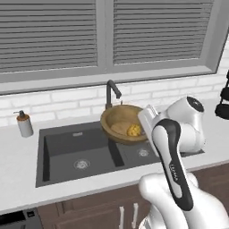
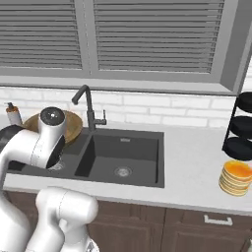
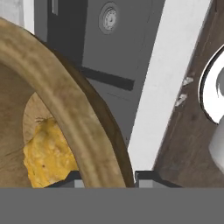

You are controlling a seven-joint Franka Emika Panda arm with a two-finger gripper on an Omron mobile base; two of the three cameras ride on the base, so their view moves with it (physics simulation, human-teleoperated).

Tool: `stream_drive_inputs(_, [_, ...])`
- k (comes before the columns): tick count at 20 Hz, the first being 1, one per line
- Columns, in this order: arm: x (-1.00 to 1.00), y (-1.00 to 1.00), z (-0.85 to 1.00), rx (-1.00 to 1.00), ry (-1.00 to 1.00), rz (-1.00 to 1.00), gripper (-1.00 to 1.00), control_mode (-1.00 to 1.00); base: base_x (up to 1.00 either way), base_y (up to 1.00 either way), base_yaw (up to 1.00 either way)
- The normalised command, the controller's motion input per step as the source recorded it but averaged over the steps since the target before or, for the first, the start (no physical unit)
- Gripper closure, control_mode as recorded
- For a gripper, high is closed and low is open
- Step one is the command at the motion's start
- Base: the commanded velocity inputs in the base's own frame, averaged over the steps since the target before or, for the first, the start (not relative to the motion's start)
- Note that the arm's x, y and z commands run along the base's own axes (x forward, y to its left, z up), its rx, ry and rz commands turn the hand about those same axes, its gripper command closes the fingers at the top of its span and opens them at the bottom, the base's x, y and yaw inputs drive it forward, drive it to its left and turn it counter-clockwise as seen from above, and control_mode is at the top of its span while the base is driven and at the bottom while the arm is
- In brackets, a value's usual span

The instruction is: Pick the squash from the sink and place it in the bowl. Then pick the bowl and place it in the microwave. Then close the microwave door and press the start button.

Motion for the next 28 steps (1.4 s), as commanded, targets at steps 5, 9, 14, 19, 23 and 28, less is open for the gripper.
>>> stream_drive_inputs(5, [0.0, 0.0, 0.0, 0.0, 0.0, 0.0, 1.0, 1.0, -0.69, 0.0, -0.58])
stream_drive_inputs(9, [0.0, 0.0, 0.0, 0.0, 0.0, 0.0, 1.0, 1.0, -0.46, 0.0, -0.73])
stream_drive_inputs(14, [0.0, 0.0, 0.0, 0.0, 0.0, 0.0, 1.0, 1.0, -0.25, 0.0, -0.83])
stream_drive_inputs(19, [0.0, 0.0, 0.0, 0.0, 0.0, 0.0, 1.0, 1.0, -0.11, 0.0, -0.89])
stream_drive_inputs(23, [0.0, 0.0, 0.0, 0.0, 0.0, 0.0, 1.0, 1.0, 0.0, 0.0, -0.9])
stream_drive_inputs(28, [0.0, 0.0, 0.0, 0.0, 0.0, 0.0, 1.0, 1.0, 0.0, 0.0, -0.87])
